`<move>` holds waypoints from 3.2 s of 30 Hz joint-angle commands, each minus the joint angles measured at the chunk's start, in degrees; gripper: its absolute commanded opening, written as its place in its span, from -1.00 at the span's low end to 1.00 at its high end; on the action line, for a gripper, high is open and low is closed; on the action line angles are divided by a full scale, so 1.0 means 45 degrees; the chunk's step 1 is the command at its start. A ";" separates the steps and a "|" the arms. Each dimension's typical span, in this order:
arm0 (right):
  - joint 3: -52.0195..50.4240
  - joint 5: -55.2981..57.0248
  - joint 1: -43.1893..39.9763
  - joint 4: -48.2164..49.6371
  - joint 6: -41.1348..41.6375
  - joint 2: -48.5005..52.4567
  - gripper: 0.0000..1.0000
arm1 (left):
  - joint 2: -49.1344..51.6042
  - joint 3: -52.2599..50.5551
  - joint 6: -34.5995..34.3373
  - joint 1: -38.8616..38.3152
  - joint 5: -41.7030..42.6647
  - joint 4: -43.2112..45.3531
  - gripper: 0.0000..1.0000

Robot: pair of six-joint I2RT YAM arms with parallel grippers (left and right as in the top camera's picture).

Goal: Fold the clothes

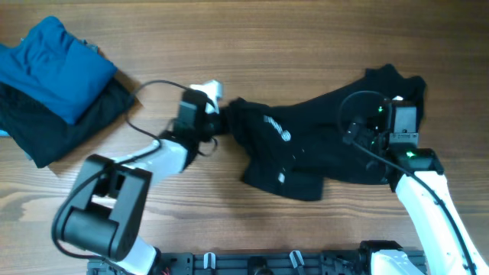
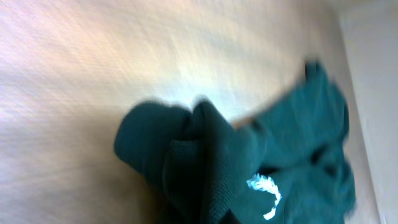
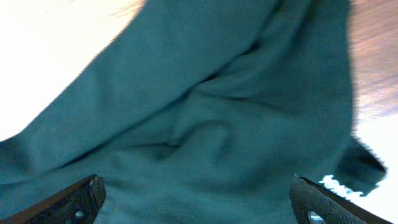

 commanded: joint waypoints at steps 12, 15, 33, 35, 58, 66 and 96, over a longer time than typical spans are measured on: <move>0.0053 -0.0238 -0.1171 0.0345 0.0058 0.2827 0.99 | -0.0505 0.3997 -0.0903 0.2176 -0.0398 -1.1982 1.00; 0.0053 -0.0238 -0.1171 0.0330 -0.0121 0.2827 0.99 | 0.0073 0.3410 -0.0952 0.0763 -0.0389 -1.1317 1.00; 0.0029 -0.4342 -0.1171 0.1001 -0.1875 0.2837 0.99 | 0.0884 0.3400 -0.1107 0.2113 -0.3298 -1.5392 -0.92; 0.0029 -0.6018 -0.1171 0.1404 -0.1851 0.3002 0.87 | 0.0656 0.3400 -0.0874 0.4017 -0.3497 -1.5761 -0.92; 0.0029 -0.7067 -0.0131 0.5950 -0.0097 0.6946 -0.60 | 0.0661 0.3400 -0.0879 0.6489 -0.4580 -1.6519 -0.92; 0.0471 -0.3045 -0.0699 0.2089 -0.0141 0.4789 -0.92 | 0.0661 0.3400 -0.0515 0.6489 -0.4585 -1.6874 -0.92; 0.0107 -0.1831 -0.1054 -0.1938 0.0126 0.2166 -0.90 | 0.0675 0.3395 0.1792 0.3847 -0.2448 -1.7461 -0.92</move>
